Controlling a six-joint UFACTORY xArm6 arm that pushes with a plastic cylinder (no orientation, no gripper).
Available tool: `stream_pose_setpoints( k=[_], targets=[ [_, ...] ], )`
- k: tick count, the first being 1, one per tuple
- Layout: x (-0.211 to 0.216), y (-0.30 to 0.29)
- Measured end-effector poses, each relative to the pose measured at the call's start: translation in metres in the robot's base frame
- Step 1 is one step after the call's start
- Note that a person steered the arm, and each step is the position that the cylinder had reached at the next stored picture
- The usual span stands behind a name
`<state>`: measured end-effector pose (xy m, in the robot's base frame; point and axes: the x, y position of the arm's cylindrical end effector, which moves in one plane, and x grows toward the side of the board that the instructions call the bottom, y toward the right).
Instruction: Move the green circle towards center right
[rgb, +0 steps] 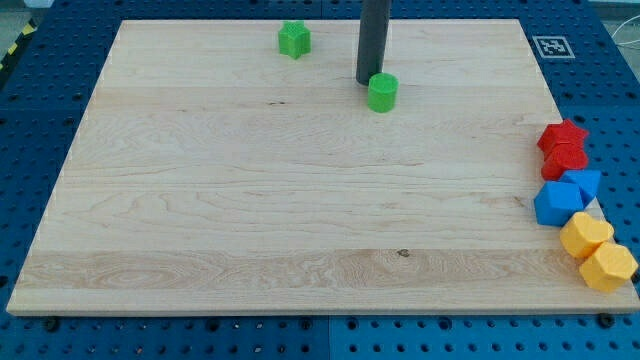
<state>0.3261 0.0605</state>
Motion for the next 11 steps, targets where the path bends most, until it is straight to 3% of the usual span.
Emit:
stream_pose_setpoints(
  k=[2, 4, 7, 9, 11],
  targets=[
    [0.003, -0.052],
    [0.028, 0.004],
    [0.029, 0.101],
    [0.065, 0.082],
    [0.071, 0.111]
  ],
)
